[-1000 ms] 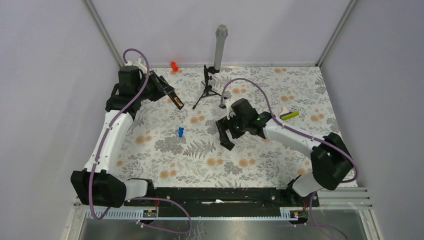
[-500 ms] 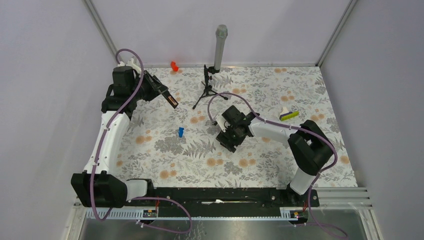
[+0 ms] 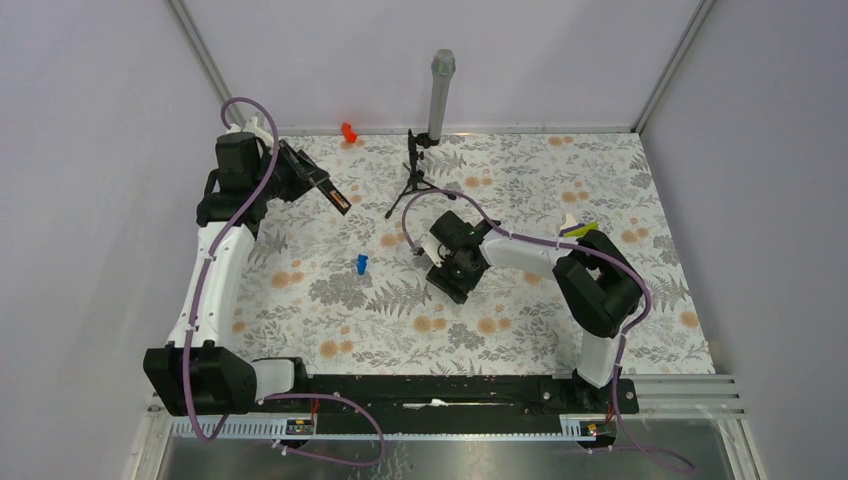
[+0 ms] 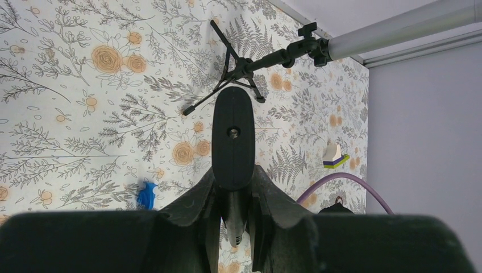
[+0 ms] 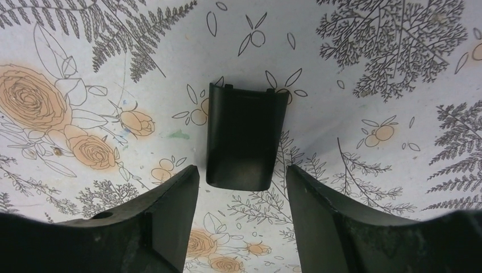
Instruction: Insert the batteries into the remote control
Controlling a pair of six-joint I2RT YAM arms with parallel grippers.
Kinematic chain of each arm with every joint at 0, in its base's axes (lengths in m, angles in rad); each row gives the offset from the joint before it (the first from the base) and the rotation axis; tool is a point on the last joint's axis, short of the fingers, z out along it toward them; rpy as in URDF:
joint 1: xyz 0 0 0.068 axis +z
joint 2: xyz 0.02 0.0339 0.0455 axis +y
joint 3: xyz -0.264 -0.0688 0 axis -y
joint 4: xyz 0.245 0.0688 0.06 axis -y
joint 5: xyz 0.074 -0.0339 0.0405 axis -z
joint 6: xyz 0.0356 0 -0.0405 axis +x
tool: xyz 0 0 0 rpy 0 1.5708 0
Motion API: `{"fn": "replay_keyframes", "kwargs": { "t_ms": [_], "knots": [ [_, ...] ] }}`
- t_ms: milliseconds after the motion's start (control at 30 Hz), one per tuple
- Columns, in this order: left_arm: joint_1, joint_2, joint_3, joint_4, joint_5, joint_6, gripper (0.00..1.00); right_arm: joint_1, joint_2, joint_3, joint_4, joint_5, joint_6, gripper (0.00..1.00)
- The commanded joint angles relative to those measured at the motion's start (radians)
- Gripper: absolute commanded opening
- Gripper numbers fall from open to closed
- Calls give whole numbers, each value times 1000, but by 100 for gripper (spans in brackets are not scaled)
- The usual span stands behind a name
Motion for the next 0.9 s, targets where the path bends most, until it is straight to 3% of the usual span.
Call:
{"fn": "replay_keyframes", "kwargs": {
  "t_ms": [0, 300, 533, 733, 867],
  "knots": [
    [11, -6, 14, 55, 39, -2, 0, 6, 23, 55, -91, -9, -1, 64],
    [24, -11, 0, 60, 50, -7, 0, 6, 55, 70, -105, 14, 17, 60],
    [27, -13, -3, 64, 59, -10, 0, 10, 71, 83, -79, 60, 25, 38],
    [27, -14, -30, 138, 156, -31, 0, 10, -48, 72, -19, 129, 42, 35],
    [23, -11, -95, 276, 251, -105, 0, 9, -173, 74, 1, 142, 74, 35]
  ]
}}
